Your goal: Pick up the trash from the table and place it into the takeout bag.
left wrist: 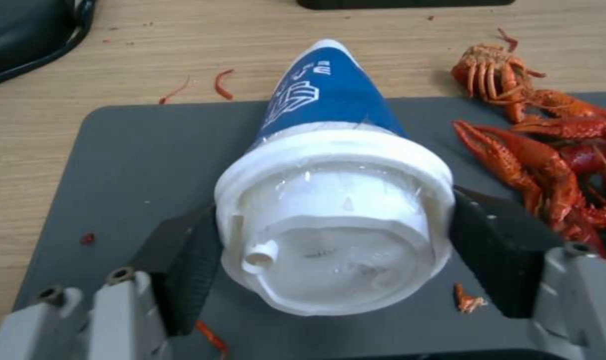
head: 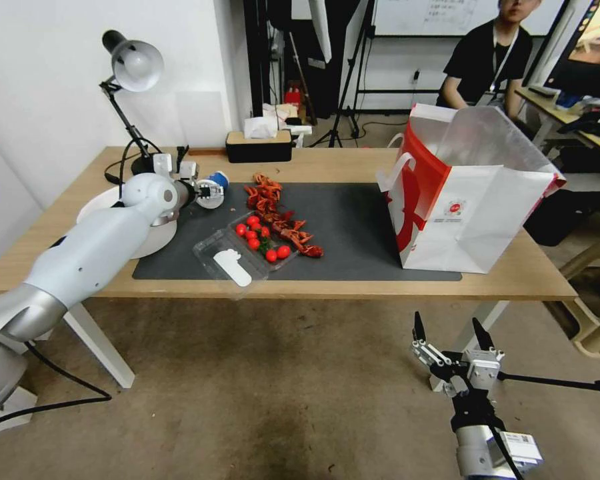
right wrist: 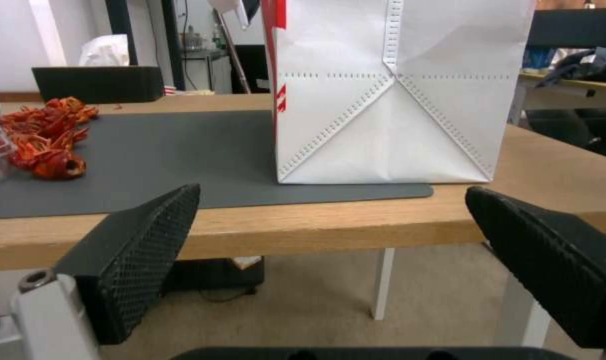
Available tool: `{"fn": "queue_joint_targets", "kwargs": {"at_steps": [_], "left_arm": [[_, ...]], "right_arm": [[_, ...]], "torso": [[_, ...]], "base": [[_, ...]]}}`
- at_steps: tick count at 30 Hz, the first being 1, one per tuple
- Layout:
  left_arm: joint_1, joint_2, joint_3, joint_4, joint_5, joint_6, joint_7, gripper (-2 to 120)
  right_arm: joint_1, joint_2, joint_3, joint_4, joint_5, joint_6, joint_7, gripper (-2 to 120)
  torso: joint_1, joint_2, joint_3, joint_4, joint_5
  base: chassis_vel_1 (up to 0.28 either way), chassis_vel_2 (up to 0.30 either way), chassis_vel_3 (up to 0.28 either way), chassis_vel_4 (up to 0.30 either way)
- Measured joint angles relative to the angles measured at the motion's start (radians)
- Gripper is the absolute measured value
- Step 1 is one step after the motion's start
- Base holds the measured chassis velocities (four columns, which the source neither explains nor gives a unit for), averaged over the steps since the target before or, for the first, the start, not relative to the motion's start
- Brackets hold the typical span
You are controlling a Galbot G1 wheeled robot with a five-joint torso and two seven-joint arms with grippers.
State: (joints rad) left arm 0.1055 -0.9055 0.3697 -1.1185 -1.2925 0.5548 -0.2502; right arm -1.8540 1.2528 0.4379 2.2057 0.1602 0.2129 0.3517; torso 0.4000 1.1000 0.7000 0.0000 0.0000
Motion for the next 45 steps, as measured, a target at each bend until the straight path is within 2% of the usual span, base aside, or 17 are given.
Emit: {"fn": "queue_joint_targets", "kwargs": {"at_steps": [2, 6, 9, 10, 14, 16, 17, 19, 21, 24, 31, 33, 35, 37, 38, 41, 45], "left_arm": [[0.007, 0.005, -0.008, -0.012, -0.001, -0.010, 0.000, 68], [0.015, 0.015, -0.024, -0.037, -0.001, -0.028, 0.007, 65], [0.011, 0.043, -0.045, -0.125, 0.013, -0.081, 0.063, 65], [0.011, 0.043, -0.045, -0.125, 0.013, -0.081, 0.063, 65], [-0.017, 0.057, -0.044, -0.203, 0.016, -0.118, 0.110, 65], [-0.053, 0.061, -0.025, -0.303, 0.017, -0.144, 0.156, 65], [-0.053, 0.061, -0.025, -0.303, 0.017, -0.144, 0.156, 65], [-0.087, 0.054, 0.003, -0.380, 0.016, -0.131, 0.176, 65], [-0.104, 0.047, 0.020, -0.405, 0.016, -0.129, 0.181, 65], [-0.169, 0.014, 0.091, -0.464, 0.015, -0.127, 0.186, 65], [-0.258, -0.059, 0.174, -0.464, 0.050, -0.130, 0.184, 65], [-0.316, -0.125, 0.210, -0.440, 0.055, -0.146, 0.183, 65], [-0.336, -0.147, 0.221, -0.432, 0.055, -0.152, 0.184, 65], [-0.383, -0.209, 0.254, -0.412, 0.054, -0.156, 0.184, 65], [-0.383, -0.209, 0.254, -0.412, 0.054, -0.156, 0.184, 65], [-0.433, -0.282, 0.288, -0.384, 0.054, -0.156, 0.186, 65], [-0.459, -0.319, 0.316, -0.369, 0.054, -0.156, 0.191, 65]], "right_arm": [[0.000, 0.000, 0.000, 0.000, 0.000, 0.000, 0.001, 100], [-0.001, 0.002, 0.000, 0.000, 0.000, 0.000, 0.001, 100], [-0.001, 0.003, -0.001, 0.001, 0.000, 0.000, 0.001, 100], [-0.001, 0.003, -0.001, 0.001, 0.000, 0.000, 0.001, 100], [-0.001, 0.004, -0.002, 0.001, -0.003, 0.000, 0.001, 100], [-0.001, 0.010, -0.006, 0.003, -0.008, 0.000, 0.001, 100], [-0.001, 0.010, -0.006, 0.003, -0.008, 0.000, 0.001, 100], [-0.001, 0.012, -0.009, 0.004, -0.013, -0.001, 0.000, 100], [-0.003, 0.010, -0.009, 0.006, -0.015, -0.001, 0.000, 100], [-0.005, 0.005, -0.004, 0.015, -0.016, -0.005, 0.000, 100], [-0.012, 0.007, -0.001, 0.017, -0.023, -0.005, 0.003, 100], [-0.015, 0.017, -0.002, 0.016, -0.030, -0.005, 0.003, 100], [-0.015, 0.020, -0.002, 0.014, -0.032, -0.005, 0.003, 100], [-0.020, 0.027, -0.003, 0.006, -0.042, -0.001, 0.003, 100], [-0.020, 0.027, -0.003, 0.006, -0.042, -0.001, 0.003, 100], [-0.024, 0.034, -0.001, 0.005, -0.047, 0.001, 0.002, 100], [-0.025, 0.036, 0.002, 0.005, -0.047, 0.002, 0.002, 100]], "torso": [[0.000, 0.000, 0.000, 0.0000, -0.0001], [0.000, 0.000, 0.000, 0.0000, -0.0002], [0.000, 0.000, 0.000, 0.0003, 0.0000], [0.000, 0.000, 0.000, 0.0003, 0.0000], [0.000, 0.000, 0.000, 0.0000, 0.0002], [0.000, 0.000, 0.000, -0.0002, 0.0001], [0.000, 0.000, 0.000, -0.0002, 0.0001], [0.000, 0.000, 0.000, -0.0001, 0.0002], [0.000, 0.000, 0.000, 0.0000, 0.0003], [0.000, 0.000, 0.000, 0.0000, 0.0001], [0.000, 0.000, 0.000, 0.0000, 0.0003], [0.000, 0.000, 0.000, -0.0004, 0.0003], [0.000, 0.000, 0.000, -0.0002, 0.0004], [0.000, 0.000, 0.000, -0.0001, 0.0003], [0.000, 0.000, 0.000, -0.0001, 0.0003], [0.000, 0.000, 0.000, -0.0001, 0.0003], [0.000, 0.000, 0.000, 0.0000, 0.0002]], "base": [[0.000, 0.000, 0.000, 0.000], [0.000, 0.000, 0.000, 0.000], [0.000, 0.000, 0.000, 0.000], [0.000, 0.000, 0.000, 0.000], [0.000, 0.000, 0.000, 0.000], [0.000, 0.000, 0.000, 0.000], [0.000, 0.000, 0.000, 0.000], [0.000, 0.000, 0.000, 0.000], [0.000, 0.000, 0.000, 0.000], [0.000, 0.000, 0.000, 0.000], [0.000, 0.000, 0.000, 0.000], [0.000, 0.000, 0.000, 0.000], [0.000, 0.000, 0.000, 0.000], [0.000, 0.000, 0.000, 0.000], [0.000, 0.000, 0.000, 0.000], [0.000, 0.000, 0.000, 0.000], [0.000, 0.000, 0.000, 0.000]]}}
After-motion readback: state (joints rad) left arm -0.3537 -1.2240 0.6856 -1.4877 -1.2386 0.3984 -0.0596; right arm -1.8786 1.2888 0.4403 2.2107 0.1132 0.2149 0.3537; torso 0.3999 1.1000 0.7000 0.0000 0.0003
